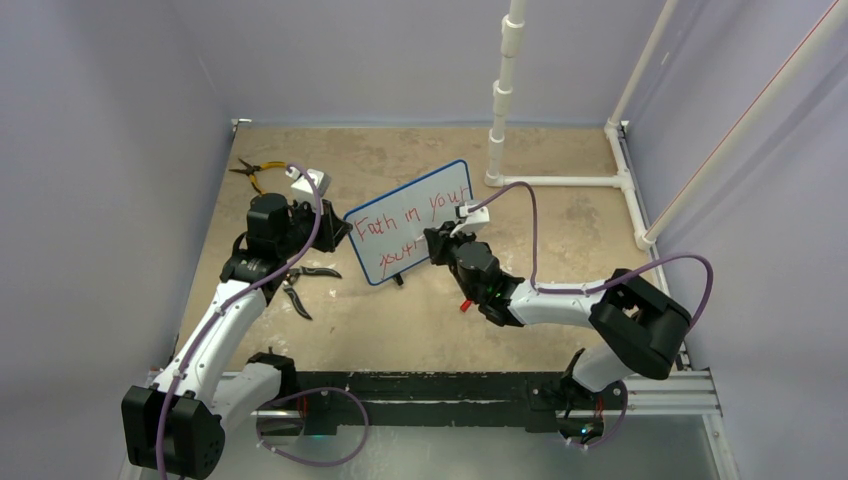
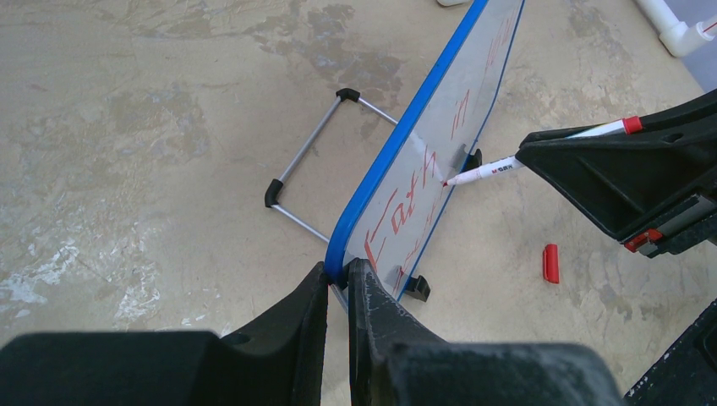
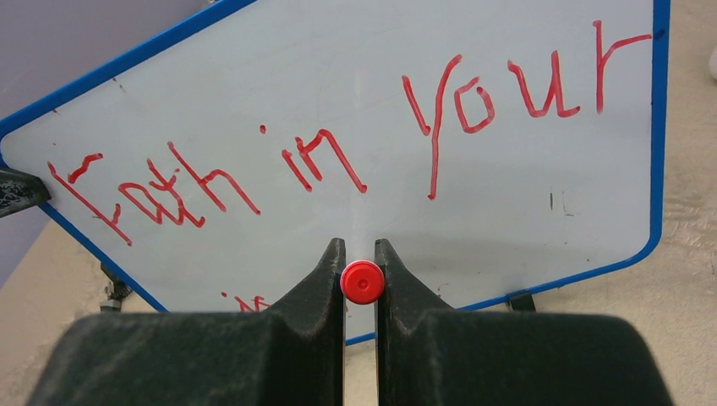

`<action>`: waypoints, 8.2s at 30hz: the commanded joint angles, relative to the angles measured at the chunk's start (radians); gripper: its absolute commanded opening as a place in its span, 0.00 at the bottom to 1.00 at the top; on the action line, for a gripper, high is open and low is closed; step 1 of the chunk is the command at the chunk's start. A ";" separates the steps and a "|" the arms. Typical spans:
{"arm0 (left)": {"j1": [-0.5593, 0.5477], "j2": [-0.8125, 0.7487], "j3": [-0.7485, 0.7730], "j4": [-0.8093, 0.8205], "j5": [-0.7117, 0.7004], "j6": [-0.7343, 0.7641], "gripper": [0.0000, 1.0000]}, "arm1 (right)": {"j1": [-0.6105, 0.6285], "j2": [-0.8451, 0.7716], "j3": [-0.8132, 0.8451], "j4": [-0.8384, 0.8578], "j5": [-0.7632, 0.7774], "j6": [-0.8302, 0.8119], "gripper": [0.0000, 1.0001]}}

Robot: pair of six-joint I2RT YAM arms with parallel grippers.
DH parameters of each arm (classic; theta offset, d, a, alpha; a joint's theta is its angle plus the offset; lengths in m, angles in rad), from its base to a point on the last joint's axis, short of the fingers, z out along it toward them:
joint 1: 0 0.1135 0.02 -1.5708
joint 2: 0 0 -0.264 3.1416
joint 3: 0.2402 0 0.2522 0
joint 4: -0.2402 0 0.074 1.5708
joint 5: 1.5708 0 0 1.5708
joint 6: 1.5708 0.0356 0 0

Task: Write a sentence on the whiteboard

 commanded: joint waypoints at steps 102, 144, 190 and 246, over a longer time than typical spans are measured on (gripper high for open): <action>-0.002 0.008 -0.011 -0.006 0.029 0.004 0.00 | -0.070 -0.069 0.018 0.027 0.068 -0.026 0.00; -0.002 0.010 -0.012 -0.004 0.030 0.004 0.00 | -0.056 0.033 0.000 -0.017 0.038 0.029 0.00; -0.002 0.011 -0.011 -0.005 0.029 0.006 0.00 | -0.102 -0.021 0.012 0.028 0.021 -0.028 0.00; -0.002 0.013 -0.009 -0.004 0.030 0.006 0.00 | -0.126 -0.044 0.032 -0.016 0.064 -0.062 0.00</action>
